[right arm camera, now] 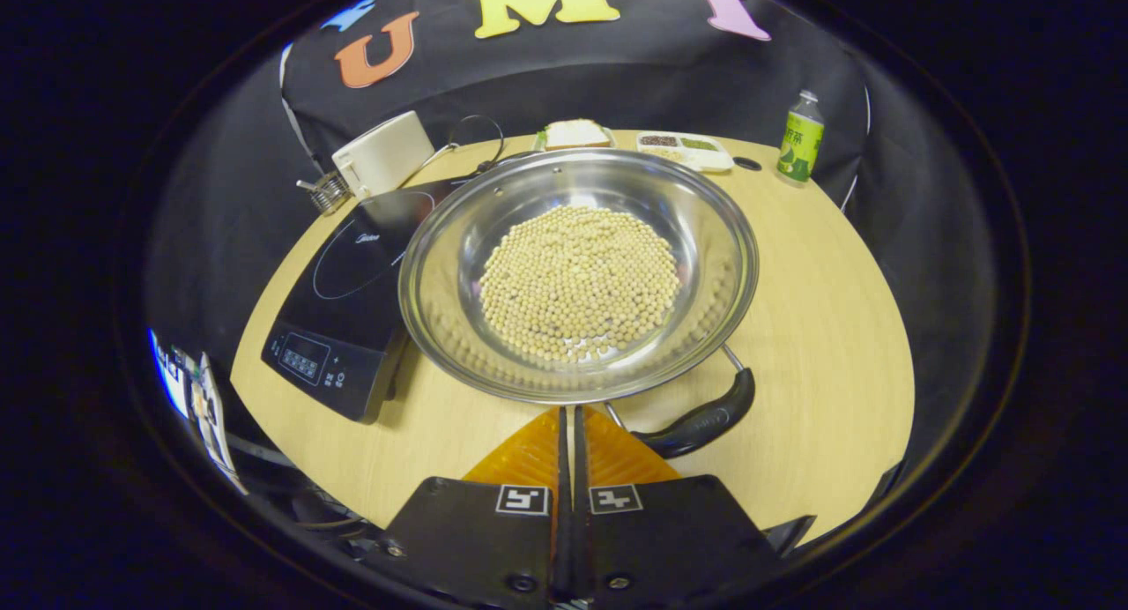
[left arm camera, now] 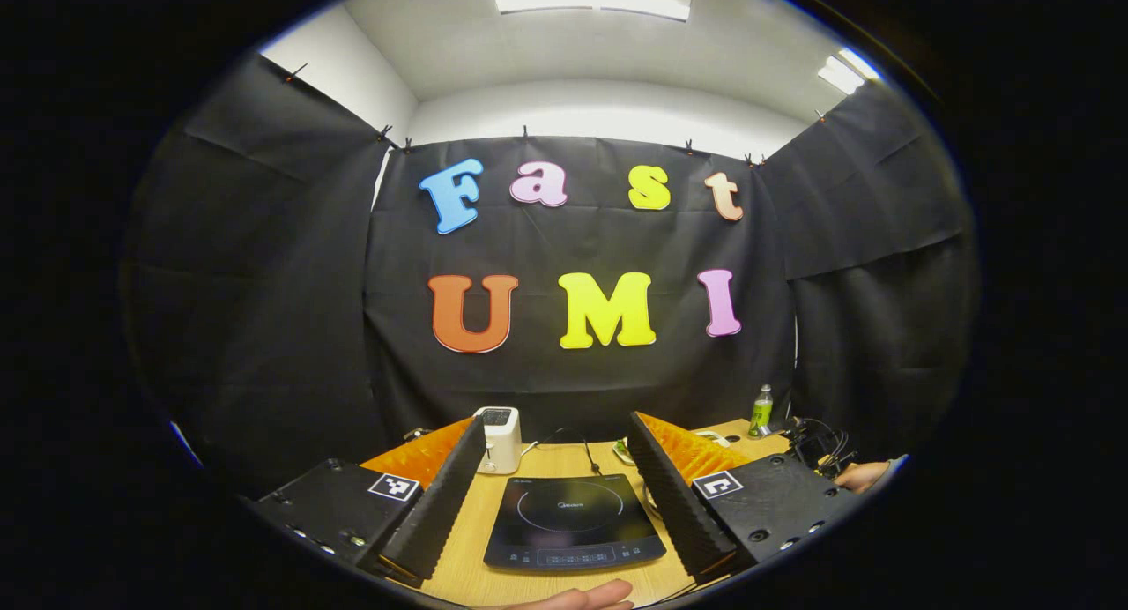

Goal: First push the handle of the pot to place it horizontally, then grasp the pot with both hands and set it on the induction cooktop.

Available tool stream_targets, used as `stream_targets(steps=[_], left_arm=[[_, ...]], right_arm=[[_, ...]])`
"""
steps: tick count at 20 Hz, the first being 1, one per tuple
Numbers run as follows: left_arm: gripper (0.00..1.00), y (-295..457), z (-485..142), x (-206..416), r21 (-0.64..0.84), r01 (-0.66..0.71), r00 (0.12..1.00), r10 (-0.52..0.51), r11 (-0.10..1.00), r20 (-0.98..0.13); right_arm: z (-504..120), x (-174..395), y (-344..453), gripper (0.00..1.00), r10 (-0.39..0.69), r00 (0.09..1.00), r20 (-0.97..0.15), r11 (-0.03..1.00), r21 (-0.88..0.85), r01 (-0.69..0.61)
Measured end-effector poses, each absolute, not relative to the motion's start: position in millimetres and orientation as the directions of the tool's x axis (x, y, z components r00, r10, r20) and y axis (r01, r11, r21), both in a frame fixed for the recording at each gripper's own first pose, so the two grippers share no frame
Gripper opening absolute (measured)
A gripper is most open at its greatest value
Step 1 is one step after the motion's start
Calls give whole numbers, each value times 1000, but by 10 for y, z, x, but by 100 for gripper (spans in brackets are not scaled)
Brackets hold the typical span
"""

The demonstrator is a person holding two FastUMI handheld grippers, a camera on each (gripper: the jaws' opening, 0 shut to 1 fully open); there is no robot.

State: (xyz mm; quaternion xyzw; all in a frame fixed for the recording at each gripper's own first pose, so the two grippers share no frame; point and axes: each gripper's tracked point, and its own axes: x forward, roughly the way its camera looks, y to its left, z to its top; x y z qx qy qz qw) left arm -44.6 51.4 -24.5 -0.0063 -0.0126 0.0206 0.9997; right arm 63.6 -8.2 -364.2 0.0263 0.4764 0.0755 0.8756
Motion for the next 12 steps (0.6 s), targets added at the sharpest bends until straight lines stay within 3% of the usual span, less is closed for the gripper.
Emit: stream_targets(steps=[12], left_arm=[[97,748,-204,-480,-26,-52,997,53,998,47]], right_arm=[[-3602,793,-420,4,127,567,-814,980,17,-197]])
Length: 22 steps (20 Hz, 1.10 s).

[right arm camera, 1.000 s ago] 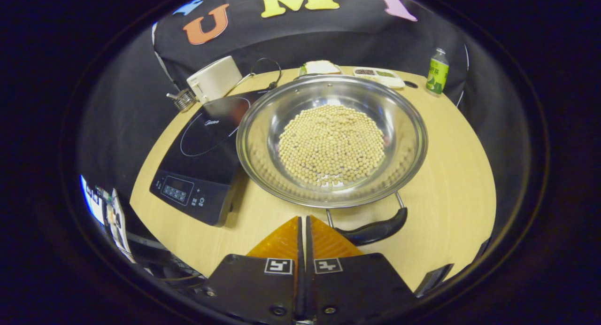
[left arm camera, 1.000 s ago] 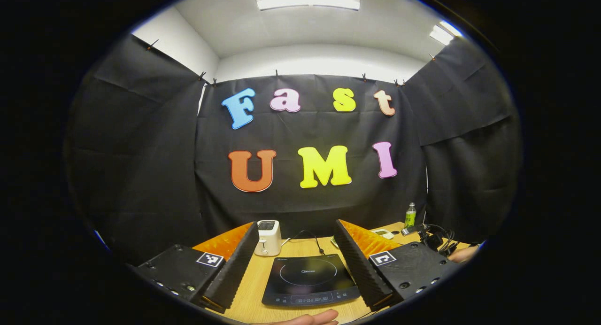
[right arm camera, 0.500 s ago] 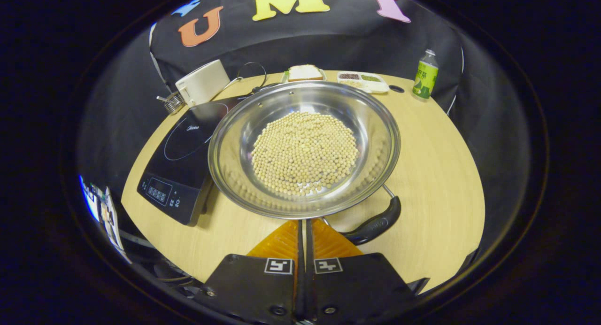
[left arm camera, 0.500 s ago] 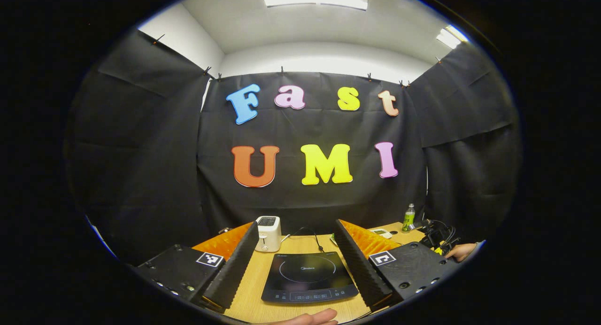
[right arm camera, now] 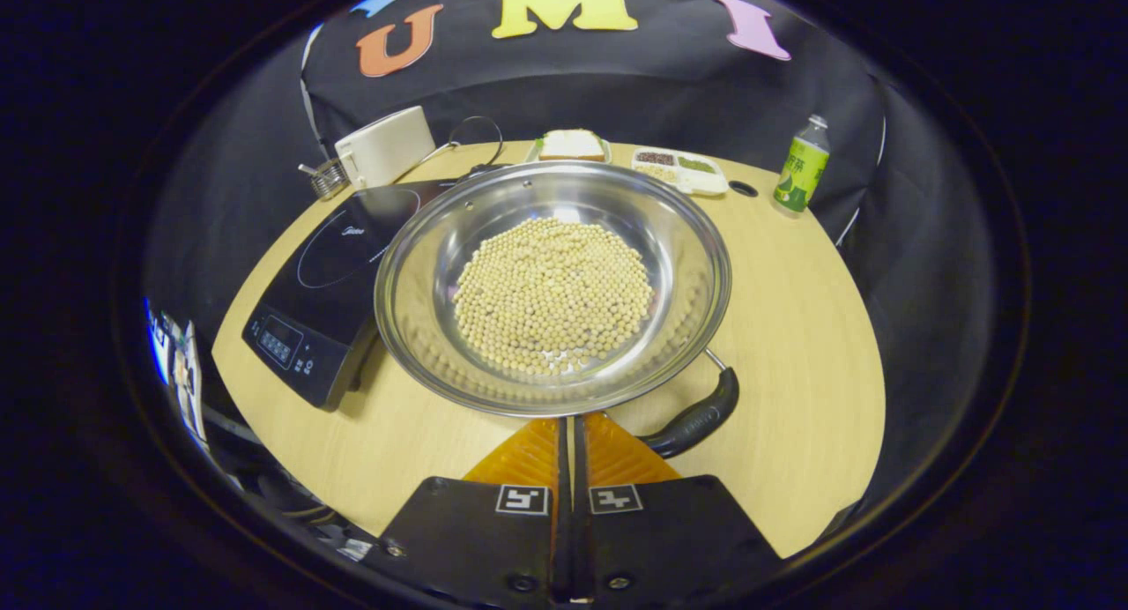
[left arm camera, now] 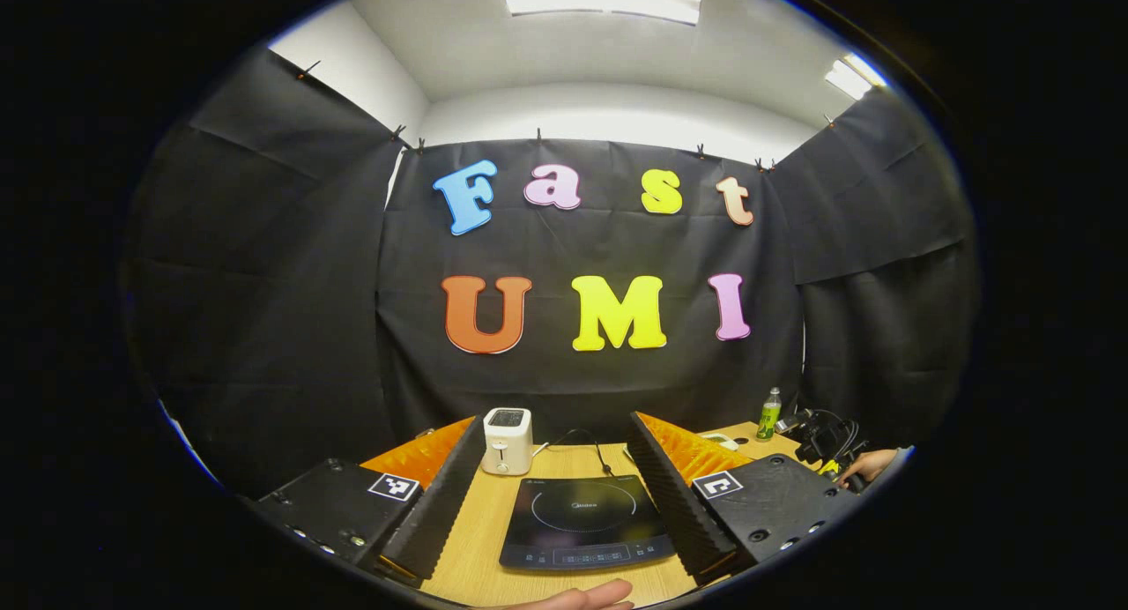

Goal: First push the handle of the pot to place it horizontally, then grasp the pot with both hands and set it on the induction cooktop.

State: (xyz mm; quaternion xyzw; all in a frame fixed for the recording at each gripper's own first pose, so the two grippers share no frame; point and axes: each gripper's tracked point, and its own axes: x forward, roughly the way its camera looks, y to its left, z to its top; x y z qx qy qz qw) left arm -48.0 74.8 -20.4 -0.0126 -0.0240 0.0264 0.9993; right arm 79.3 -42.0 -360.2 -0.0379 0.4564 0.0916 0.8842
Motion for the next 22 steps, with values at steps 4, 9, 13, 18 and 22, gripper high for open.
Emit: stream_targets(steps=[4,9,13,18,22], left_arm=[[97,732,-278,-404,-17,-49,998,50,999,30],[97,727,-336,-415,43,-99,995,99,994,17],[96,508,-378,-372,57,-61,998,60,997,12],[96,373,-442,-303,71,-47,999,47,996,5],[96,344,-551,-185,24,-60,998,60,998,-9]], right_arm=[[-3609,859,-559,4,104,585,-804,975,-33,-219],[-3588,1065,-830,4,11,633,-774,974,-135,-183],[-3636,1203,-944,4,12,645,-764,967,-156,-203],[-3659,1512,-1204,1,10,659,-752,974,-141,-176],[-3652,1712,-1346,4,6,682,-731,983,-121,-138]])
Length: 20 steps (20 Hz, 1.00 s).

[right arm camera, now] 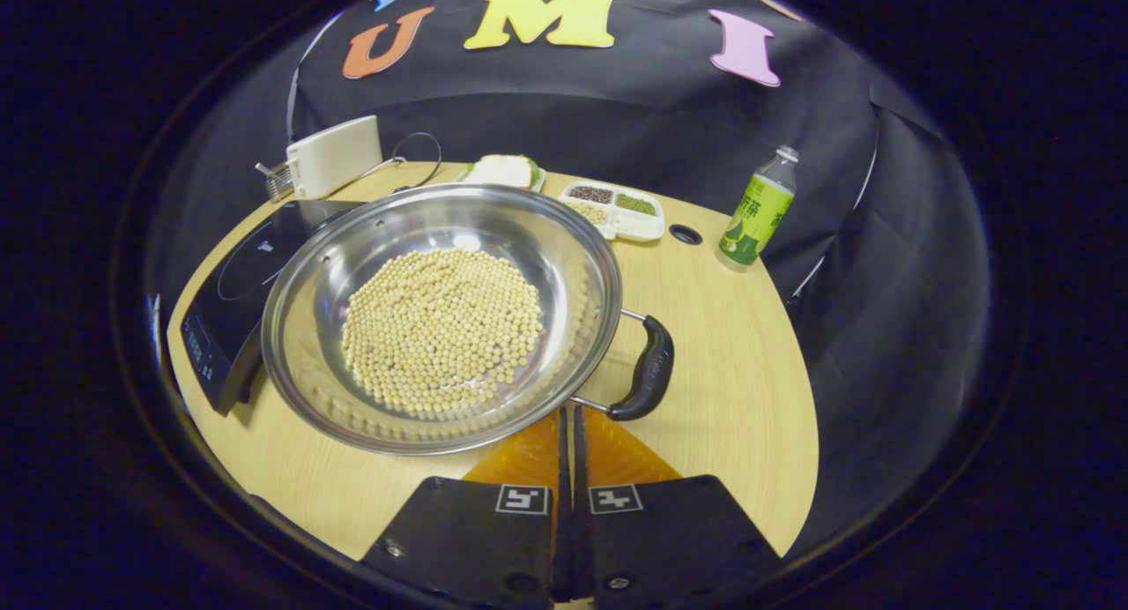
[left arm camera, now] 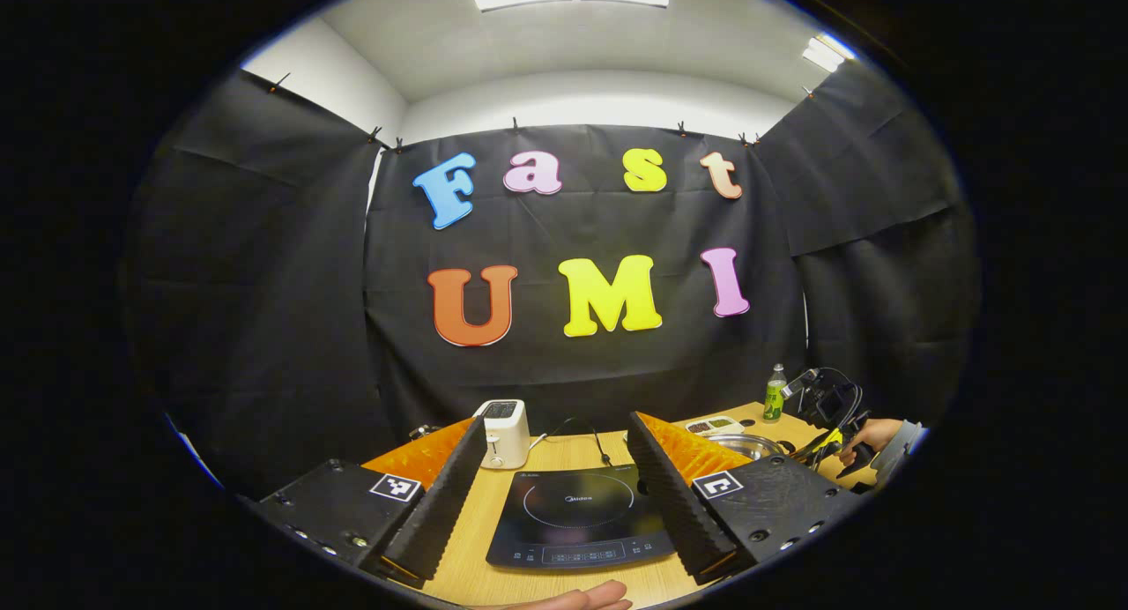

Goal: First push the handle of the pot to place it horizontally, then grasp the pot with both hands and set it on the induction cooktop.

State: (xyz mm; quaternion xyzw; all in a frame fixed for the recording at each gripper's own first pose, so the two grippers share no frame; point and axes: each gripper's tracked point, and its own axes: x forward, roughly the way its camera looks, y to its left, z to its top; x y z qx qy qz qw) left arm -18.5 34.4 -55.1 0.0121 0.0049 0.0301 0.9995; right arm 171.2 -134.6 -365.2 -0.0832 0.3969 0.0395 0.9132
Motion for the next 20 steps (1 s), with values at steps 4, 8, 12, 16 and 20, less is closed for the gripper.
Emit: stream_targets(steps=[4,8,12,16,20], left_arm=[[96,242,-718,-18,-32,-34,997,31,999,-70],[96,173,-874,207,-83,-24,994,15,996,-111],[95,-29,-1140,515,-98,10,983,-28,995,-181],[95,-349,-1372,871,-122,75,967,-101,990,-232],[95,-565,-1636,1204,-131,113,948,-146,985,-283]], right_arm=[[-3673,1815,-1404,4,8,703,-712,988,-102,-114],[-3606,1777,-1440,4,2,720,-694,992,-89,-88],[-3334,1661,-1472,10,-10,771,-636,993,-98,-68],[-3080,1531,-1415,50,-1,807,-591,995,-83,-60],[-2821,1575,-1378,87,24,840,-541,997,-44,-57]])
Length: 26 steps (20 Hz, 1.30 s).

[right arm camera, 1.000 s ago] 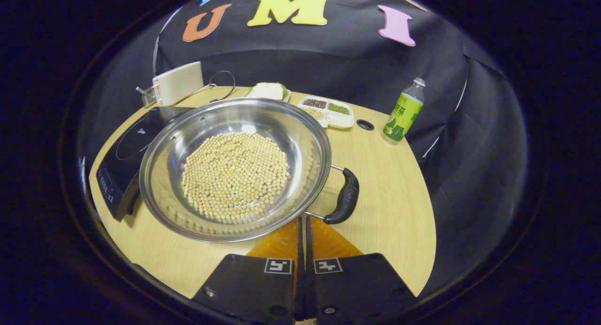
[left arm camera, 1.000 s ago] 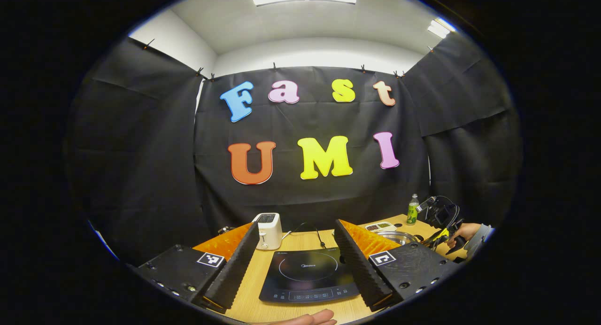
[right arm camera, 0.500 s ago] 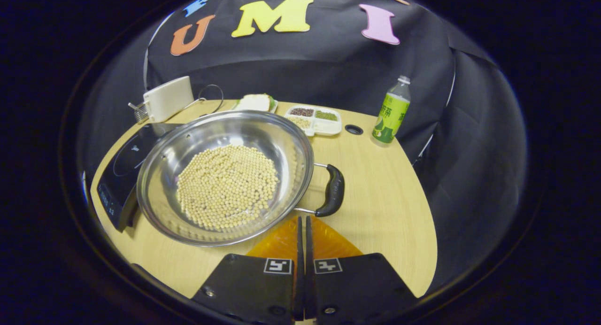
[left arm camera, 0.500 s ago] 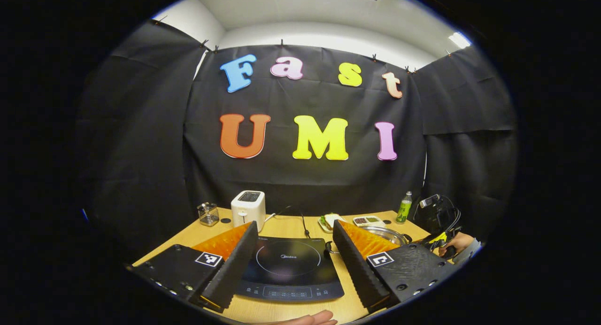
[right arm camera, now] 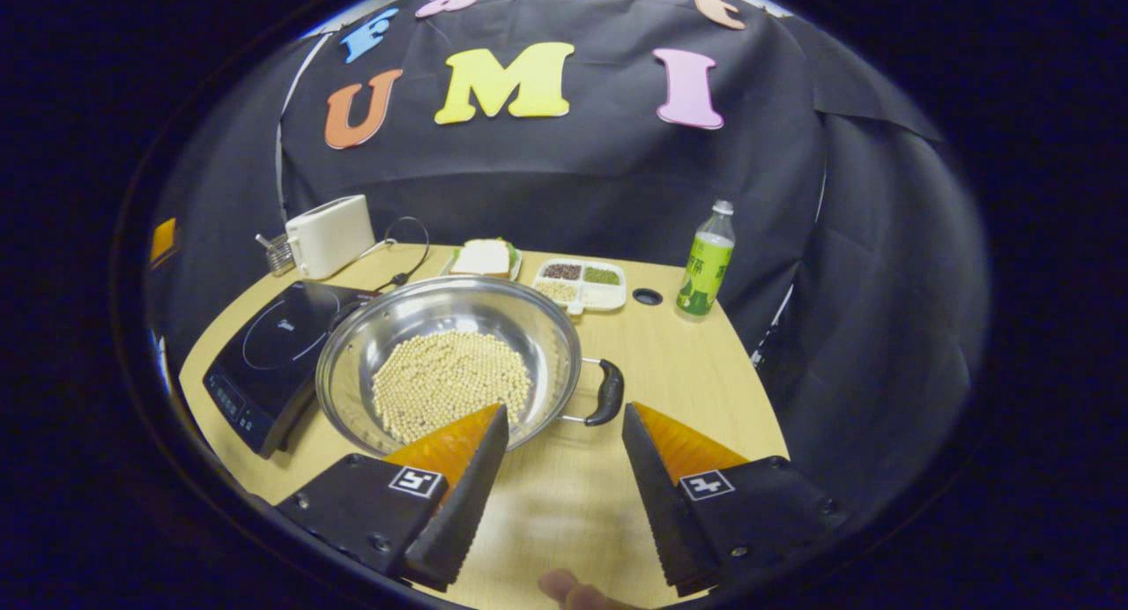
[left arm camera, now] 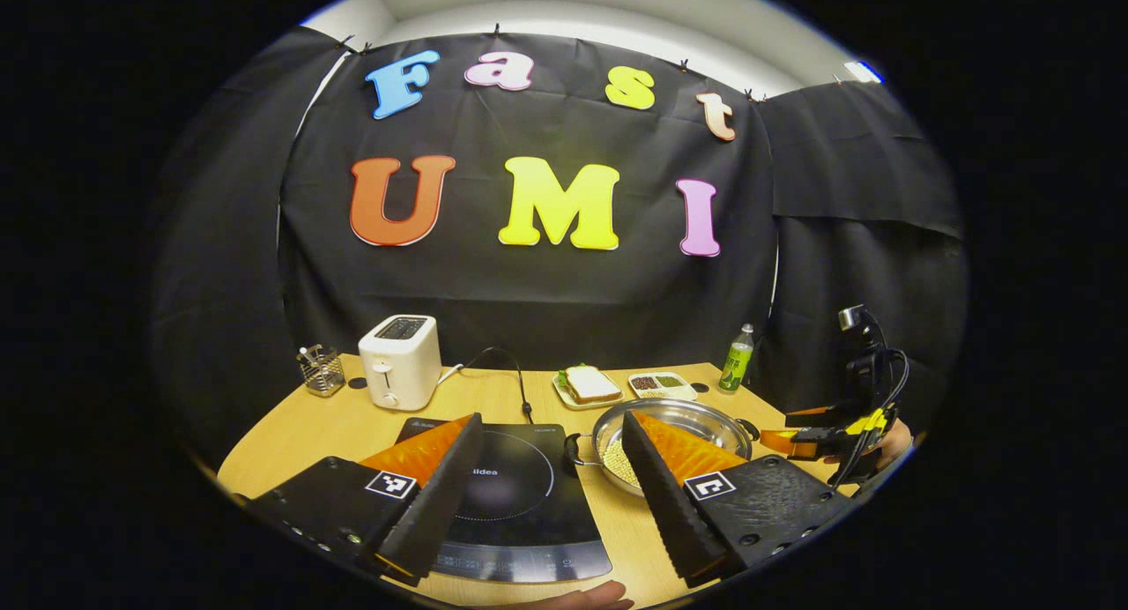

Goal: First push the handle of the pot to place it horizontally, then grasp the pot with both hands and set it on the induction cooktop.

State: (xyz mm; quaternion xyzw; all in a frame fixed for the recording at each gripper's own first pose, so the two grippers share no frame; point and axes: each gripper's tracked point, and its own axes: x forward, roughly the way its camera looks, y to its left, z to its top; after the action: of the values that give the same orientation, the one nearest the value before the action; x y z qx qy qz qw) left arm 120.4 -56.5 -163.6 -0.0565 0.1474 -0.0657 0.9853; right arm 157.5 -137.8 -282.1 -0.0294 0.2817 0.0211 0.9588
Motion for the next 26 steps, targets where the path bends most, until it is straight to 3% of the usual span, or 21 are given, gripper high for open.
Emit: stream_targets(steps=[3,14,25,26], left_arm=[[95,-725,-1906,1468,-131,124,927,-162,983,-337],[95,-1180,-3040,2253,-140,155,777,-208,978,-594],[95,-1416,-3690,2625,-106,193,631,-206,975,-748],[89,-1399,-3726,2621,-93,193,620,-195,977,-760]], right_arm=[[-2777,1635,-1391,100,22,841,-540,999,-22,-41],[-3167,2055,-1361,99,56,795,-604,997,76,-13],[-3564,2275,-1514,95,71,729,-681,986,159,53],[-3610,2279,-1504,96,77,717,-693,983,171,60]])
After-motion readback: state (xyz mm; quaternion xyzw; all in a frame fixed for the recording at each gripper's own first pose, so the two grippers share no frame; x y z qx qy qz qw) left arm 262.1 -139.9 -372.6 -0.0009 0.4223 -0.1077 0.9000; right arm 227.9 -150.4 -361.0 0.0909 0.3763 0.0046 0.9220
